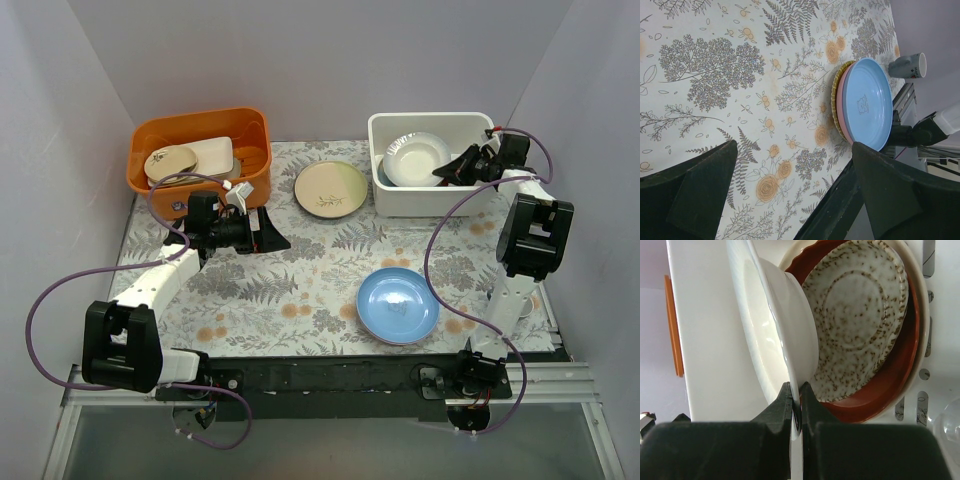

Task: Place the plates into the plastic bin on the countertop
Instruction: Place the plate in the plastic bin.

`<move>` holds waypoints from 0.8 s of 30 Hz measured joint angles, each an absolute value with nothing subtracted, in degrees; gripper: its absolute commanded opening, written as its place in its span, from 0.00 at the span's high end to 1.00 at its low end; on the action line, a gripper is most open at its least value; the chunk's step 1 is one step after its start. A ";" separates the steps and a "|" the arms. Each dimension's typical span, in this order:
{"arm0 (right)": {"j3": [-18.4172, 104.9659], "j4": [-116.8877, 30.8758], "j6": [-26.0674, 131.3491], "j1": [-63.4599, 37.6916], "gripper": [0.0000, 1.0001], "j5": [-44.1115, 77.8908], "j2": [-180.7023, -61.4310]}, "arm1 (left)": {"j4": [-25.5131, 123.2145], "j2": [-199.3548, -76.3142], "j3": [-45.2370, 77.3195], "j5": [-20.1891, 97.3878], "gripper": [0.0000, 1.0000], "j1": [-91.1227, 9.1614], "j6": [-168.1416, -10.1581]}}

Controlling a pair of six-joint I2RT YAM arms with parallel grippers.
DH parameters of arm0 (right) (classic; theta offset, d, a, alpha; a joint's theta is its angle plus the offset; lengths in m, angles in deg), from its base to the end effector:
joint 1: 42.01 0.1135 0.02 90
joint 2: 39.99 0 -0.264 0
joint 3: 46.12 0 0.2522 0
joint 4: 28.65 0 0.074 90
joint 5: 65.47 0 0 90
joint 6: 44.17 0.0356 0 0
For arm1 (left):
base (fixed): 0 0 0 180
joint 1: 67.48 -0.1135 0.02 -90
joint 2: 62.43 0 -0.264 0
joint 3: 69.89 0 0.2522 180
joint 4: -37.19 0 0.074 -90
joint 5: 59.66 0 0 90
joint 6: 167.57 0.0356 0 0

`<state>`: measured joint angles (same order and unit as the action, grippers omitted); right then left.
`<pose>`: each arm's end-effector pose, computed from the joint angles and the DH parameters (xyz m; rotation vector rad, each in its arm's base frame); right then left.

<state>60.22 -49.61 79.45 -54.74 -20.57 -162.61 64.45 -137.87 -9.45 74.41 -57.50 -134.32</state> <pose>0.4770 -0.0819 0.2052 0.4395 2.1529 1.0724 0.2625 -0.0713 0.2368 -0.5744 2.4432 -1.4363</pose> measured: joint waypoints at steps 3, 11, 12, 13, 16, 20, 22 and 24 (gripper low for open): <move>60.22 -49.81 79.23 -54.76 0.87 -20.46 -162.61 | 64.45 -137.87 -9.45 74.41 0.02 -57.50 -134.32; 60.24 -50.71 78.01 -54.83 0.64 -19.52 -162.37 | 64.45 -137.87 -9.45 74.41 0.02 -57.50 -134.32; 60.24 -50.95 77.81 -54.92 0.60 -19.35 -162.18 | 64.47 -137.87 -9.45 74.41 0.02 -57.50 -134.32; 60.24 -51.38 77.68 -55.07 0.58 -19.11 -161.78 | 64.47 -137.87 -9.45 74.41 0.02 -57.50 -134.32; 60.83 -52.63 77.11 -55.20 0.55 -18.65 -160.69 | 64.47 -137.87 -9.45 74.39 0.02 -57.50 -134.32; 61.33 -53.04 76.85 -55.46 0.53 -17.64 -158.79 | 64.47 -137.87 -9.45 74.39 0.02 -57.50 -134.32; 61.46 -53.04 76.83 -55.49 0.50 -17.21 -157.98 | 64.47 -137.87 -9.45 74.39 0.02 -57.50 -134.32; 61.61 -53.11 76.70 -55.49 0.47 -16.70 -157.41 | 64.49 -137.87 -9.45 74.37 0.02 -57.50 -134.32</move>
<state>61.61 -53.11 76.70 -55.49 -16.70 -157.41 64.49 -137.87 -9.45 74.37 -57.50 -134.32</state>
